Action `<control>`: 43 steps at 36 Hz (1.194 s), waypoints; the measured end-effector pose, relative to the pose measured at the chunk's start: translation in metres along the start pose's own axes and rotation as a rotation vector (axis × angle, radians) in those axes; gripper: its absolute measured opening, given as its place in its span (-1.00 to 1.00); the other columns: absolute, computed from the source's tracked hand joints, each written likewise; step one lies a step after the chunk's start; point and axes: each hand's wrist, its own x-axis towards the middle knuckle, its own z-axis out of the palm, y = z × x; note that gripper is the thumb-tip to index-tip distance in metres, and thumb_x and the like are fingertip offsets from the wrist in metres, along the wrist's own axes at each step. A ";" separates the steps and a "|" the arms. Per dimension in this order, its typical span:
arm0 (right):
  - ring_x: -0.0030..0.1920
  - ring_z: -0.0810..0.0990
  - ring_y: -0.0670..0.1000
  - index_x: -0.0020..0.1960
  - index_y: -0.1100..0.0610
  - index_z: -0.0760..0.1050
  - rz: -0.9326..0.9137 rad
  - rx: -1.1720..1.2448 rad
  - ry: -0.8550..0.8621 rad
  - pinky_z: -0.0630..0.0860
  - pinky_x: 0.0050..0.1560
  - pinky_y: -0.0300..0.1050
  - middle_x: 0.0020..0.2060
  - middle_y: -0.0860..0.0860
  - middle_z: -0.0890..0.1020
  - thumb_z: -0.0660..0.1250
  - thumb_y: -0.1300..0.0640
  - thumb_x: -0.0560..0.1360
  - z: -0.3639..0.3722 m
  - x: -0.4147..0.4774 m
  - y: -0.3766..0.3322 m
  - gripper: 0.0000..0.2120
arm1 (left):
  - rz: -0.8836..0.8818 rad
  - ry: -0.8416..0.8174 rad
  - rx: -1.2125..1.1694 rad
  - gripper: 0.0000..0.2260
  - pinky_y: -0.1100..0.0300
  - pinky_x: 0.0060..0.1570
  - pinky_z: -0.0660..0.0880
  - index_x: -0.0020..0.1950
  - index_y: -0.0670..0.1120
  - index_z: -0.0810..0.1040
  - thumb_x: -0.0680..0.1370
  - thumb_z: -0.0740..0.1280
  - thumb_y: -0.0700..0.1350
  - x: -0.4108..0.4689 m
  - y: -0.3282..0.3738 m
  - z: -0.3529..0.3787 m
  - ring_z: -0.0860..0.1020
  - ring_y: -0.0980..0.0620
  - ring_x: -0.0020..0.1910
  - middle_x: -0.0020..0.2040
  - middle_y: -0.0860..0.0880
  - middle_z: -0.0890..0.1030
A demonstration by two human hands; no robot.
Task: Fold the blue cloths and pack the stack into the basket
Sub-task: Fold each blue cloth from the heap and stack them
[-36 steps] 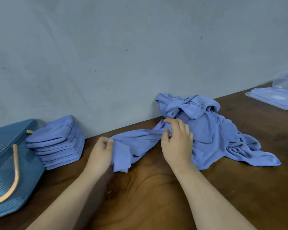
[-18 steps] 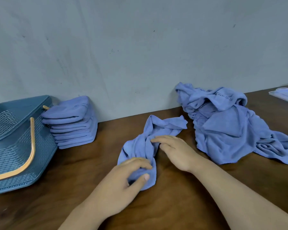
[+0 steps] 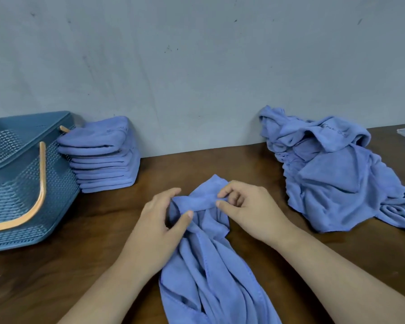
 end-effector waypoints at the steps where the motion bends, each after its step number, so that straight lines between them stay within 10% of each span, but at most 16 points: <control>1: -0.28 0.55 -0.10 -0.10 -0.10 0.56 0.034 -0.114 0.055 0.47 -0.23 -0.13 -0.32 -0.05 0.58 0.52 -0.12 0.51 0.000 0.001 -0.001 -0.83 | -0.011 -0.052 0.033 -0.62 0.30 0.26 0.39 0.42 0.28 0.46 0.60 0.37 0.21 0.000 -0.002 0.002 0.42 0.31 0.36 0.31 0.40 0.48; 7: 0.10 0.45 -0.06 0.09 -0.17 0.44 0.199 -0.638 -0.040 0.43 0.12 0.01 0.00 -0.21 0.51 0.25 -0.63 0.31 0.005 -0.005 -0.002 -0.39 | -0.064 -0.023 -0.106 -0.91 0.36 -0.17 0.45 -0.05 0.09 0.61 0.59 0.50 0.01 -0.002 0.010 0.005 0.56 0.21 -0.19 -0.15 0.22 0.63; 18: 0.09 0.49 -0.20 -0.12 -0.19 0.65 0.091 -0.290 -0.101 0.48 0.21 0.07 -0.07 -0.33 0.65 0.51 -0.18 0.48 0.016 -0.005 -0.001 -0.89 | -0.001 -0.072 0.102 -0.91 0.31 -0.11 0.46 -0.05 0.19 0.63 0.56 0.51 0.04 -0.007 0.017 0.010 0.57 0.26 -0.08 -0.13 0.23 0.59; 25: -0.16 0.69 -0.17 -0.12 -0.15 0.59 0.175 -0.058 0.196 0.64 -0.04 0.04 -0.23 -0.22 0.70 0.51 0.05 0.50 -0.005 0.007 0.015 -0.87 | -0.209 0.326 -0.282 -0.90 0.23 -0.28 0.38 -0.08 0.02 0.59 0.64 0.39 -0.07 0.006 0.007 -0.016 0.53 0.17 -0.33 -0.25 0.08 0.63; 31: -0.05 0.55 -0.13 0.25 -0.26 0.43 0.174 -0.140 0.198 0.47 -0.13 -0.17 0.11 -0.12 0.52 0.35 0.30 0.56 -0.011 0.006 0.026 -0.51 | -0.411 0.284 -0.100 -0.87 0.20 -0.23 0.41 0.17 0.00 0.47 0.65 0.37 -0.09 0.016 -0.021 -0.028 0.63 0.08 -0.13 0.02 0.07 0.66; 37: 0.16 0.44 0.02 0.39 -0.03 0.53 0.010 -0.427 0.180 0.42 0.13 -0.13 0.29 -0.11 0.50 0.30 0.40 0.50 -0.009 0.003 0.018 -0.45 | -0.069 0.240 0.122 -0.74 0.09 0.12 0.47 0.27 0.12 0.50 0.61 0.38 -0.10 0.008 -0.015 -0.018 0.48 0.10 0.15 0.15 0.24 0.52; 43: 0.58 0.27 0.05 0.63 -0.14 0.26 0.092 -0.626 -0.193 0.28 0.53 0.03 0.60 -0.06 0.32 0.15 -0.19 0.70 0.005 -0.008 0.016 -0.49 | -0.095 -0.071 0.358 -0.68 0.06 0.41 0.37 0.42 0.17 0.48 0.69 0.21 0.18 0.007 -0.020 -0.007 0.43 0.11 0.32 0.38 0.25 0.49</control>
